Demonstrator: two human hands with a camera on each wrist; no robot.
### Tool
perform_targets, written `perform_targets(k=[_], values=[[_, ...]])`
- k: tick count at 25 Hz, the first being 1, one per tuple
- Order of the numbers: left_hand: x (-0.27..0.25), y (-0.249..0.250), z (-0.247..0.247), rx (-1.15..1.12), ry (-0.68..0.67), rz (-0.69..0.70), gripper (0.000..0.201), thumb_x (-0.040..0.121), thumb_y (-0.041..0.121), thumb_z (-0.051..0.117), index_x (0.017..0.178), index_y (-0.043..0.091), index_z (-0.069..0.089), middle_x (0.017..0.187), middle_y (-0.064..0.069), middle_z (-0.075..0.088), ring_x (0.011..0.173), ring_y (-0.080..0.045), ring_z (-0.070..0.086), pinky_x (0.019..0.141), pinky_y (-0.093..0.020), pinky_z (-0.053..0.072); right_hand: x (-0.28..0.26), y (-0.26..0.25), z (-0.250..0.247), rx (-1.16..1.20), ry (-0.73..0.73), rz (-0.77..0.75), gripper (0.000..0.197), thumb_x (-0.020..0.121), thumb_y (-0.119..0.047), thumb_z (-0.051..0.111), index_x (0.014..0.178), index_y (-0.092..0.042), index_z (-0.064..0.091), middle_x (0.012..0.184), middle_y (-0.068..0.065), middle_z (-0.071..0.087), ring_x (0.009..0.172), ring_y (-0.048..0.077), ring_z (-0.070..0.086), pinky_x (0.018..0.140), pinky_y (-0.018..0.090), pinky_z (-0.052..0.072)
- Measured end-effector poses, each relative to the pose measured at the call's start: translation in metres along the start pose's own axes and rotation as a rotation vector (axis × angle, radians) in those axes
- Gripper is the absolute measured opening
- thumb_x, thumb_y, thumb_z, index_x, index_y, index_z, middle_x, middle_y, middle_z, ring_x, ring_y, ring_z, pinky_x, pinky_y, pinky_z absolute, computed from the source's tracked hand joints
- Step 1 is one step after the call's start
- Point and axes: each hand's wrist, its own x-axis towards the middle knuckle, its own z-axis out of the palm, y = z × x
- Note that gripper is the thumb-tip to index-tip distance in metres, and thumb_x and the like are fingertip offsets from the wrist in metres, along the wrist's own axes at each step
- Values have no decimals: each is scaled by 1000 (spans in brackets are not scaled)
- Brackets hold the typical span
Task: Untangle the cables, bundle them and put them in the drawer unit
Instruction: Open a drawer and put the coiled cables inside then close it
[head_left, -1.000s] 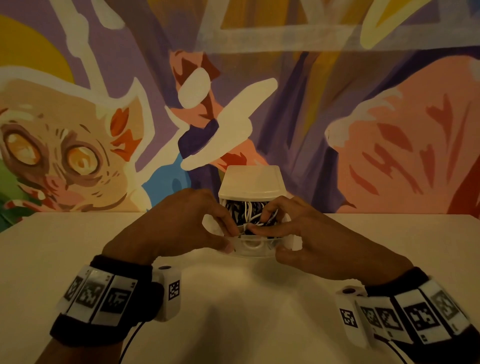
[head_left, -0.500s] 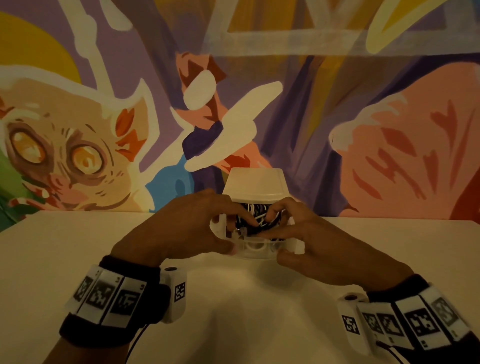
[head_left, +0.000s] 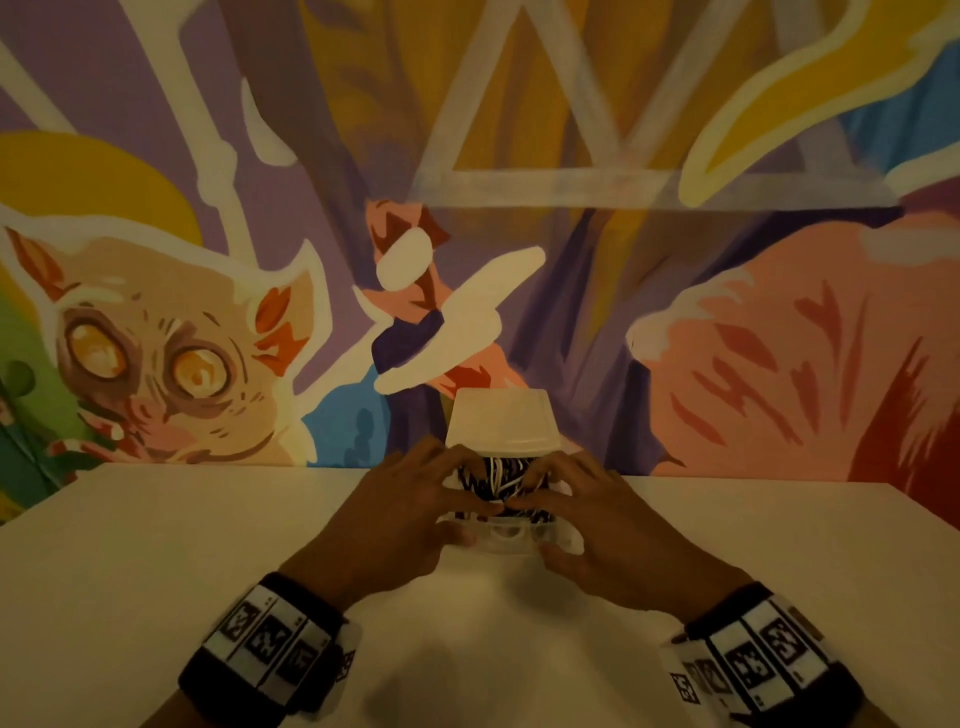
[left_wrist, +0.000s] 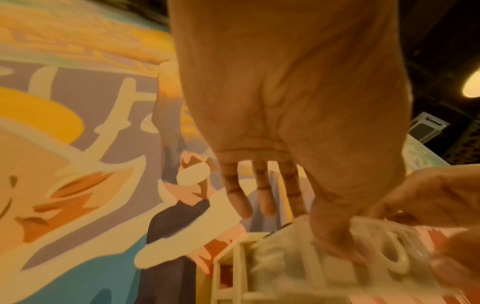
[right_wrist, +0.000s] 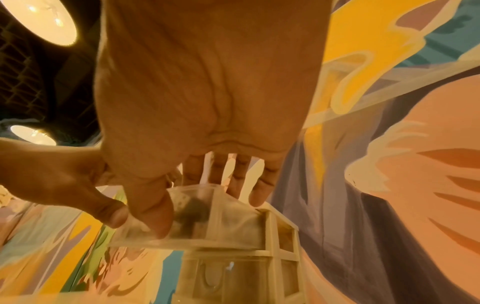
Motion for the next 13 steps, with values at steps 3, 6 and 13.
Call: perform_targets(k=[3,6,13], values=[[-5,5,9,-65,38,-29,53,81,22,93,128,39,76,142,6,65,128,-22,62,97,-32,48,1,2,0,8,-15,1,54,99,-43,65,151,-43,50,165,-17,29,156,12,26,126,38,33],[-2,5,8,-163,18,-74,54,89,4,82,135,30,72,145,2,62,130,-22,62,102,-19,43,1,-3,1,41,-47,68,57,102,-40,63,155,-37,40,166,-14,37,155,12,31,126,39,32],[8,1,-3,-229,-28,-98,71,95,-2,67,149,34,41,130,3,66,112,-17,64,86,-24,54,18,-14,1,-22,-78,133,64,101,-31,61,159,-36,36,161,-9,42,150,17,37,124,43,29]])
